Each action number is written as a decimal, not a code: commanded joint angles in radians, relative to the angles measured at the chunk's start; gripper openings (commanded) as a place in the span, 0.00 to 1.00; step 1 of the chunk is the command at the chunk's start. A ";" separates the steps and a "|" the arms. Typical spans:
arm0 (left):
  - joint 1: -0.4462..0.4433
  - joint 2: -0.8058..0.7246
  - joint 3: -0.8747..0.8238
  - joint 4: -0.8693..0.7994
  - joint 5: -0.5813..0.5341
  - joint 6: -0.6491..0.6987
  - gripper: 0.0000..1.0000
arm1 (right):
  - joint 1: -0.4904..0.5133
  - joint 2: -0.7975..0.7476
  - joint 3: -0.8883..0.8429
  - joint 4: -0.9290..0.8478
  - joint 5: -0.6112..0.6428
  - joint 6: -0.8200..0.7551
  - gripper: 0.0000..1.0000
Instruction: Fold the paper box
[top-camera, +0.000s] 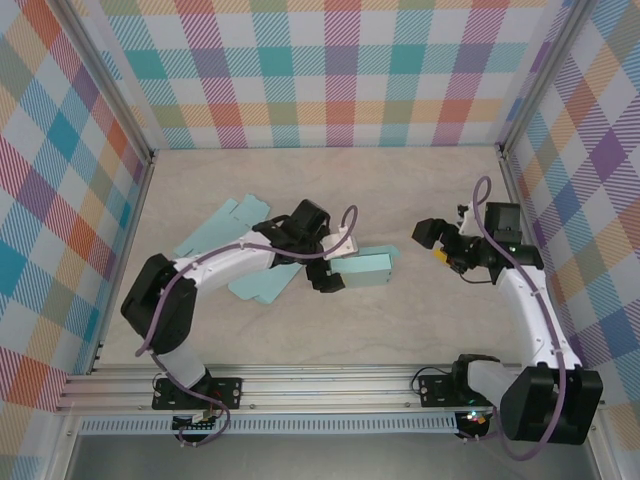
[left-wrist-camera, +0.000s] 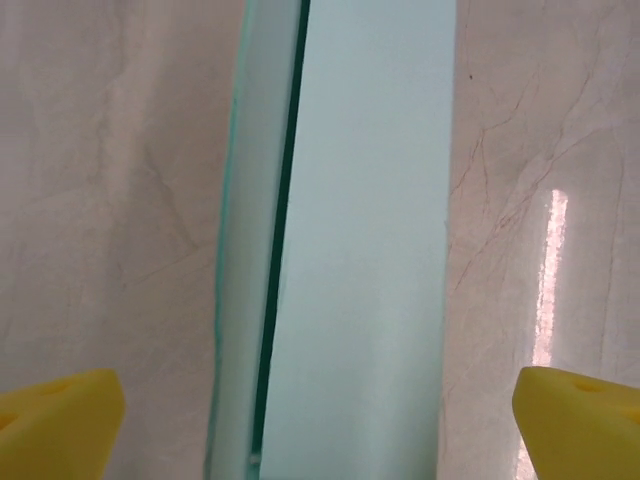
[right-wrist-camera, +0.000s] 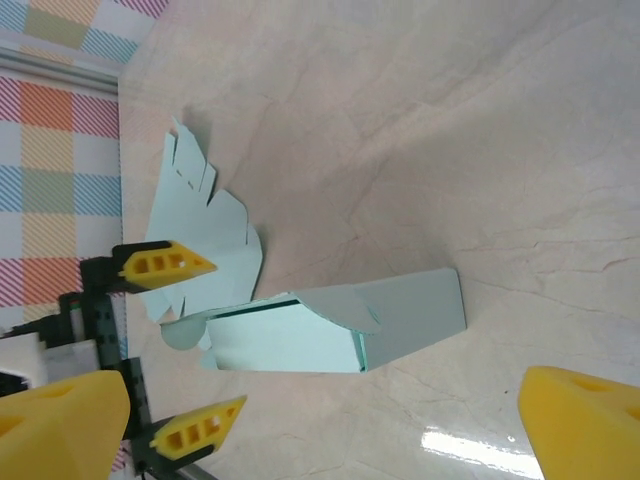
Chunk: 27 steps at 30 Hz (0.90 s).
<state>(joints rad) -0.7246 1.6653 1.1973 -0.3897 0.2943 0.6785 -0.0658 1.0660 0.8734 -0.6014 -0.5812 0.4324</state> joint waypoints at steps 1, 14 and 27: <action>0.005 -0.146 -0.051 0.080 0.006 -0.088 1.00 | 0.002 -0.064 0.017 0.031 0.054 -0.020 1.00; 0.004 -0.613 -0.351 0.347 -0.514 -0.567 1.00 | -0.001 -0.309 -0.022 0.092 0.245 -0.001 1.00; 0.011 -0.774 -0.517 0.305 -0.788 -1.050 1.00 | -0.002 -0.380 -0.099 0.109 0.401 0.032 1.00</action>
<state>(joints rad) -0.7231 0.8917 0.6830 -0.0566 -0.4500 -0.2104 -0.0662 0.6968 0.7712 -0.5106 -0.2024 0.5095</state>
